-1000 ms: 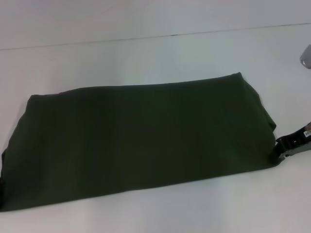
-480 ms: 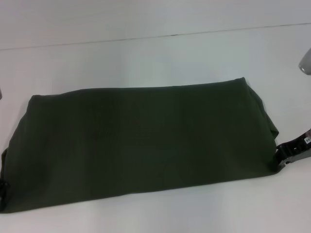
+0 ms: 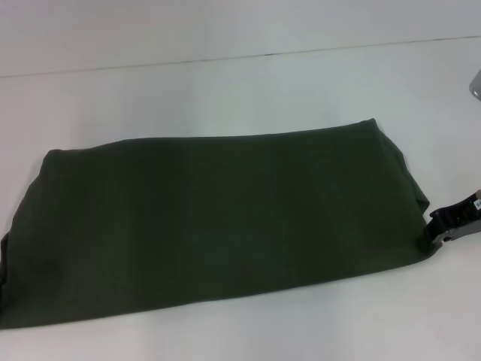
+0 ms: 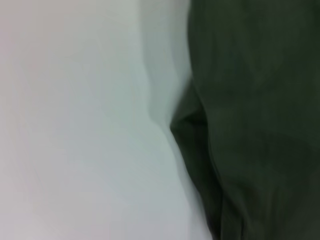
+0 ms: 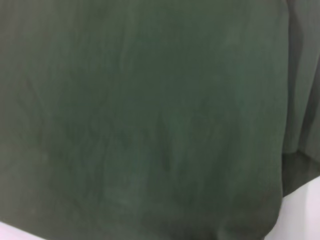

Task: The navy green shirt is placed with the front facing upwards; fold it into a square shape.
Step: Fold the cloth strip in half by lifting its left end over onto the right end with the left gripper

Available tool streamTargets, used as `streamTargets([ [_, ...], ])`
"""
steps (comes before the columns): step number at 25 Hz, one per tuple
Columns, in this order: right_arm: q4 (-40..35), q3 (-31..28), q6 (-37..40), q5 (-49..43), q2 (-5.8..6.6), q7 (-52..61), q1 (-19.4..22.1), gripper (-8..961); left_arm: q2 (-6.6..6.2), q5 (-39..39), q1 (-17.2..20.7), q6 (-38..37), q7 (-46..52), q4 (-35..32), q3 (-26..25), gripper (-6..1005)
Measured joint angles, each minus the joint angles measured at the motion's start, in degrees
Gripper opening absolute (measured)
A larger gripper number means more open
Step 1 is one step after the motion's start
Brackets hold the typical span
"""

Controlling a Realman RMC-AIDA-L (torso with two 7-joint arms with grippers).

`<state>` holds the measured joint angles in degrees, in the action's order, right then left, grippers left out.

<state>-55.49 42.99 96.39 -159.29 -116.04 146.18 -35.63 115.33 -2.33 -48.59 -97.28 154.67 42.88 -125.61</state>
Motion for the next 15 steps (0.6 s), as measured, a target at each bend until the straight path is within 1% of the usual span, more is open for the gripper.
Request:
streamTargets([
  [5, 0.2, -0.88, -0.21, 0.07, 0.25, 1.04, -0.27, 77, 0.4, 0.09, 0.4, 0.23, 0.56, 1.61, 0.6, 126],
  [8, 0.19, -0.89, 0.01, -0.07, 0.44, 1.07, -0.41, 198, 0.43, 0.11, 0.46, 0.28, 0.65, 1.77, 1.28, 129],
  [11, -0.34, -1.39, 0.49, 0.09, 0.91, 1.13, -0.39, 319, 0.39, 0.2, 0.72, 0.22, 1.0, 3.54, 1.18, 246],
  [14, -1.7, -3.29, 1.55, 1.1, 1.49, 1.05, -0.42, 450, 0.29, 0.23, 1.59, -0.77, 1.14, 8.25, 0.57, 363],
  [15, -2.27, -3.83, 1.92, 1.75, 1.66, 0.94, -0.44, 493, 0.28, 0.23, 1.9, -1.36, 1.13, 10.28, 0.13, 481],
])
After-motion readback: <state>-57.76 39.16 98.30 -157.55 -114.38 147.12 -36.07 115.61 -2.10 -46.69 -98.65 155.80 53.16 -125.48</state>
